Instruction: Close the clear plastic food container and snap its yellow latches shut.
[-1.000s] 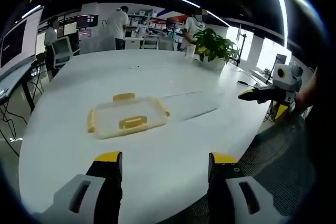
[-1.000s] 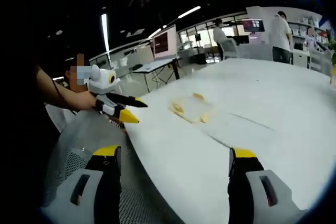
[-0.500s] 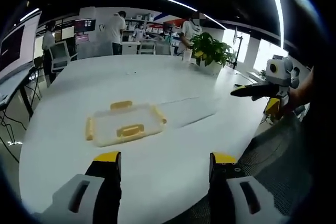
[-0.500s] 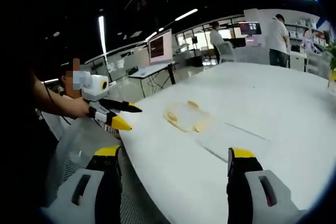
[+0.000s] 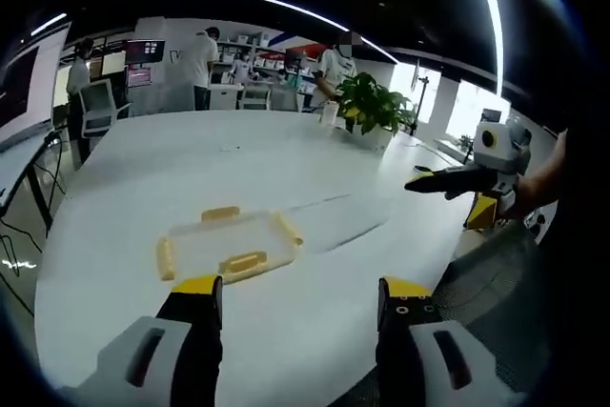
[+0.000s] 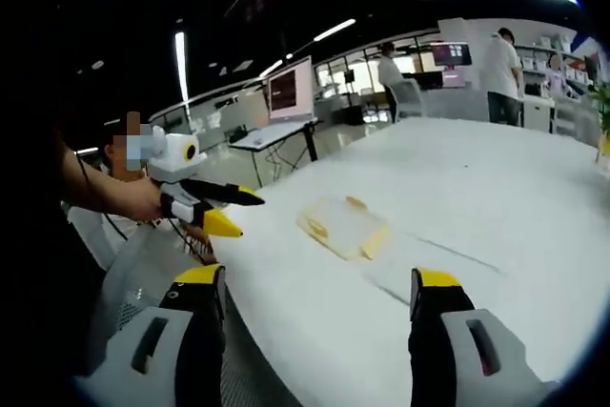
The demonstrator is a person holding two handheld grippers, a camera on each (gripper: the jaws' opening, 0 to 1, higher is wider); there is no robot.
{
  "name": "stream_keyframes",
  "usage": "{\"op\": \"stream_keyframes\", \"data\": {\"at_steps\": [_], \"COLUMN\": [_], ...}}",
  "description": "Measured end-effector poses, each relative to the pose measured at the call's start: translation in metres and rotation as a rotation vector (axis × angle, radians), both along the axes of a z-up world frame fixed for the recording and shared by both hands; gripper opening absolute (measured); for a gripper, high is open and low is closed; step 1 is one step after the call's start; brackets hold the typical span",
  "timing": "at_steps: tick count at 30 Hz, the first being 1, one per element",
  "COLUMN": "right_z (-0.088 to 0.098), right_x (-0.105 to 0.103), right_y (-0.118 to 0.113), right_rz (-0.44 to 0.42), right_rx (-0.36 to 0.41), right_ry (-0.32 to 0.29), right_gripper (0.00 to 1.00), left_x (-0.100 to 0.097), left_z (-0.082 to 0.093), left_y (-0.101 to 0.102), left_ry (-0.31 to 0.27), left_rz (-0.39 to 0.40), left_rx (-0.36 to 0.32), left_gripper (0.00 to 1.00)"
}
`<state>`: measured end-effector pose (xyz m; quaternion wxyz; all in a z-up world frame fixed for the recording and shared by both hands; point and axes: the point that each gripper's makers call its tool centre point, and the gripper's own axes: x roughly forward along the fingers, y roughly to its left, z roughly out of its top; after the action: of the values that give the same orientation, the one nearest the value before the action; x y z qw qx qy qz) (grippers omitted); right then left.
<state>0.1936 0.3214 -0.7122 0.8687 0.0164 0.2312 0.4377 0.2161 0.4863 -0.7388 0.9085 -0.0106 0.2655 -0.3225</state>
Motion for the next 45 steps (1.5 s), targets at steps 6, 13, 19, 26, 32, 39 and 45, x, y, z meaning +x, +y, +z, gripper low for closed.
{"op": "stream_keyframes", "data": {"at_steps": [6, 13, 19, 26, 32, 39, 45], "right_z": [0.002, 0.005, 0.005, 0.003, -0.003, -0.008, -0.014], "right_x": [0.011, 0.021, 0.024, 0.032, 0.041, 0.052, 0.059], "right_y": [0.01, 0.022, 0.036, 0.047, 0.049, 0.053, 0.059], "right_rz": [-0.028, -0.071, -0.106, -0.1, -0.098, -0.096, -0.064], "right_rx": [-0.032, -0.041, -0.038, -0.08, -0.121, -0.144, -0.179], "right_ry": [-0.022, -0.032, -0.025, -0.047, -0.045, -0.038, -0.028], "right_gripper": [0.76, 0.73, 0.73, 0.72, 0.71, 0.7, 0.69], "left_x": [0.006, 0.016, 0.023, 0.033, 0.041, 0.053, 0.057], "left_z": [-0.002, -0.006, -0.012, -0.014, -0.014, -0.022, -0.028], "left_y": [0.014, 0.025, 0.03, 0.038, 0.046, 0.054, 0.056], "left_ry": [0.014, 0.025, 0.031, 0.028, 0.028, 0.042, 0.072], "left_rz": [-0.049, -0.115, -0.166, -0.196, -0.217, -0.252, -0.3], "left_rx": [0.007, 0.023, 0.028, 0.016, 0.014, 0.034, 0.057], "left_gripper": [0.61, 0.61, 0.6, 0.59, 0.56, 0.56, 0.54]}}
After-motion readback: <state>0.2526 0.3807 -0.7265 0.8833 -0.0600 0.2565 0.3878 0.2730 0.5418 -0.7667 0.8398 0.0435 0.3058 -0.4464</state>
